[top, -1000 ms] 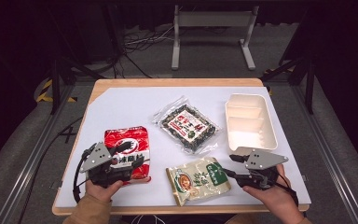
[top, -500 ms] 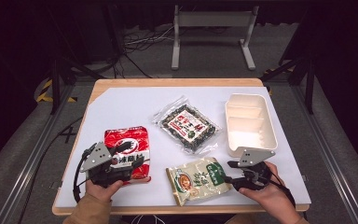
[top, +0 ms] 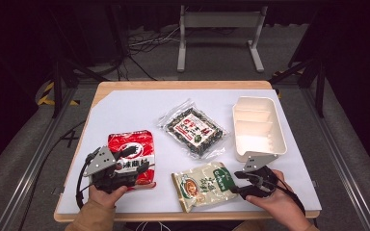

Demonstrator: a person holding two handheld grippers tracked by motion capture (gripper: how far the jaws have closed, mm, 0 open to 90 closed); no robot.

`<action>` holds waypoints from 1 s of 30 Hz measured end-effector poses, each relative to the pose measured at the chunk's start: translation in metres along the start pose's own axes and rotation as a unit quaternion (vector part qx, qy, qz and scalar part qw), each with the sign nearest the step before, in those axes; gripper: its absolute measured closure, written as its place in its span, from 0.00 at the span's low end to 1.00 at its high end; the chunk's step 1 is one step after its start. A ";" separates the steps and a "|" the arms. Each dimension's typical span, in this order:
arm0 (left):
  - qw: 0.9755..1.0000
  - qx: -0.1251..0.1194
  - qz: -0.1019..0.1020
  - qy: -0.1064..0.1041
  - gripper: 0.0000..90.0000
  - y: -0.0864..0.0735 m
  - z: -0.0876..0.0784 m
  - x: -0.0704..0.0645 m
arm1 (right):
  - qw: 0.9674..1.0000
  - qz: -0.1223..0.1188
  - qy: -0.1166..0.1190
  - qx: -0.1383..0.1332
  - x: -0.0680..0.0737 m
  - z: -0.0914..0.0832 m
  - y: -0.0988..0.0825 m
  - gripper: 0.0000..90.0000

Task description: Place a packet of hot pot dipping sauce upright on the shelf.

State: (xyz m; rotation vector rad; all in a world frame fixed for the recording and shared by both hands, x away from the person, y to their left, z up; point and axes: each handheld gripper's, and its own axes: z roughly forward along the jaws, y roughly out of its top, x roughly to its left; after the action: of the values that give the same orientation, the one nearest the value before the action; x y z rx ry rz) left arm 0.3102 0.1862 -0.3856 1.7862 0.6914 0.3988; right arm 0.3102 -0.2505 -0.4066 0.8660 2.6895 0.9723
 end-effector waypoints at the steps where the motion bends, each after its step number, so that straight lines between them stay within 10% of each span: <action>1: 1.000 0.001 0.000 -0.001 0.32 0.000 0.000 0.000 | 1.000 0.002 0.001 0.002 0.000 0.001 0.000 0.47; 30: 1.000 0.009 -0.001 0.006 0.33 -0.001 0.003 0.000 | 0.998 0.002 0.054 0.012 0.001 0.025 -0.003 0.50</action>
State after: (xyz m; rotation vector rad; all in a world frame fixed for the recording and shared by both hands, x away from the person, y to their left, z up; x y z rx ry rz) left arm 0.3121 0.1840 -0.3873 1.8015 0.7064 0.4038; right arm 0.3162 -0.2379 -0.4278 0.8484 2.7966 1.0174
